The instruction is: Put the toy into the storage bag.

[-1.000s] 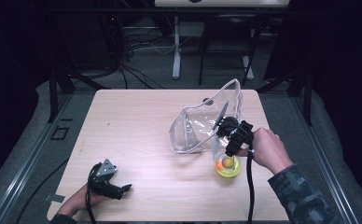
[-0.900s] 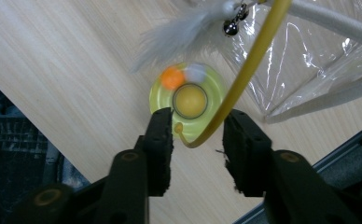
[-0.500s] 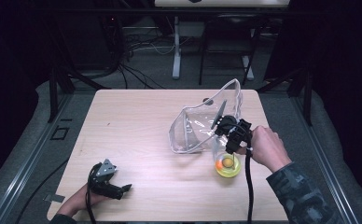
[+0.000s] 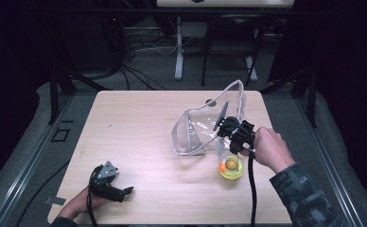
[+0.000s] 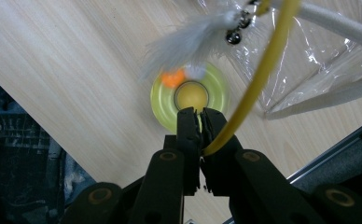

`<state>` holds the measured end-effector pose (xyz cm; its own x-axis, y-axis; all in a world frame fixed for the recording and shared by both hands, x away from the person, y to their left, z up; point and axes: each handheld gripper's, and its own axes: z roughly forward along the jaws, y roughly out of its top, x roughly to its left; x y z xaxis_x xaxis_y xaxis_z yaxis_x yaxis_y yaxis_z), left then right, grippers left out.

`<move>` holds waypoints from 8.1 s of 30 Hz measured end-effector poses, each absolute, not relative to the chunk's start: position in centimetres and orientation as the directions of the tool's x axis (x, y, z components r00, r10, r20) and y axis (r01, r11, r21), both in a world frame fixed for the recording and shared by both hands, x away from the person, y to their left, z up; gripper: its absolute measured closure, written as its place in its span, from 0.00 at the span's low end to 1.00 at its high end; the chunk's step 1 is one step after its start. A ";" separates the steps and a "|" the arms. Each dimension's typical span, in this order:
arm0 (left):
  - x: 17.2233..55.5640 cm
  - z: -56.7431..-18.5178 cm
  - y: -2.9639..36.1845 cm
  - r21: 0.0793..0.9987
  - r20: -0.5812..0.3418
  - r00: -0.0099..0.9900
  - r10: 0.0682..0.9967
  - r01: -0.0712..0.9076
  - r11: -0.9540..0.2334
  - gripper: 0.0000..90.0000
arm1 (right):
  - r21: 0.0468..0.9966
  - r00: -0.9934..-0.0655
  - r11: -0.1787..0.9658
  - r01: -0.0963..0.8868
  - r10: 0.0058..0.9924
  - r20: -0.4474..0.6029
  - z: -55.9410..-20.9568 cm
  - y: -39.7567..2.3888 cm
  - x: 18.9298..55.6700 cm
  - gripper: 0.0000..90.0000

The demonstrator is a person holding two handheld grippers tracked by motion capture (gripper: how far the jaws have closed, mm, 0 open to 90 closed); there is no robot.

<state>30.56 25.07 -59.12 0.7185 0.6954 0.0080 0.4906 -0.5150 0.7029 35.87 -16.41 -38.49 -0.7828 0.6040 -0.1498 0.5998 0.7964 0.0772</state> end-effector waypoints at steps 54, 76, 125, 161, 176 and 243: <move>30.6 -59.1 25.1 0.703 0.008 0.719 0.695 0.490 -0.516 0.00 | 0.097 -0.710 0.733 0.673 0.678 -0.191 -35.4 -21.4 35.4 0.97; 30.5 -59.1 25.0 0.704 0.003 0.717 0.697 0.493 -0.510 0.00 | 0.114 -0.624 0.650 0.752 0.756 -0.195 -33.7 -25.7 37.0 0.97; 30.5 -59.1 25.1 0.699 0.001 0.721 0.693 0.495 -0.516 0.00 | 0.116 -0.511 0.555 0.823 0.815 -0.273 -27.4 -28.4 40.8 0.97; 30.6 -59.1 25.1 0.700 0.002 0.724 0.689 0.492 -0.518 0.00 | 0.176 -0.481 0.554 0.814 0.812 -0.331 -20.9 -25.6 43.3 0.97; 30.6 -59.1 25.1 0.699 0.002 0.725 0.689 0.491 -0.519 0.00 | 0.222 -0.501 0.588 0.778 0.793 -0.346 -18.3 -23.9 43.0 0.97; 30.6 -59.1 25.1 0.699 0.001 0.725 0.689 0.492 -0.519 0.00 | 0.244 -0.652 0.711 0.660 0.703 -0.286 -21.1 -12.8 45.2 0.97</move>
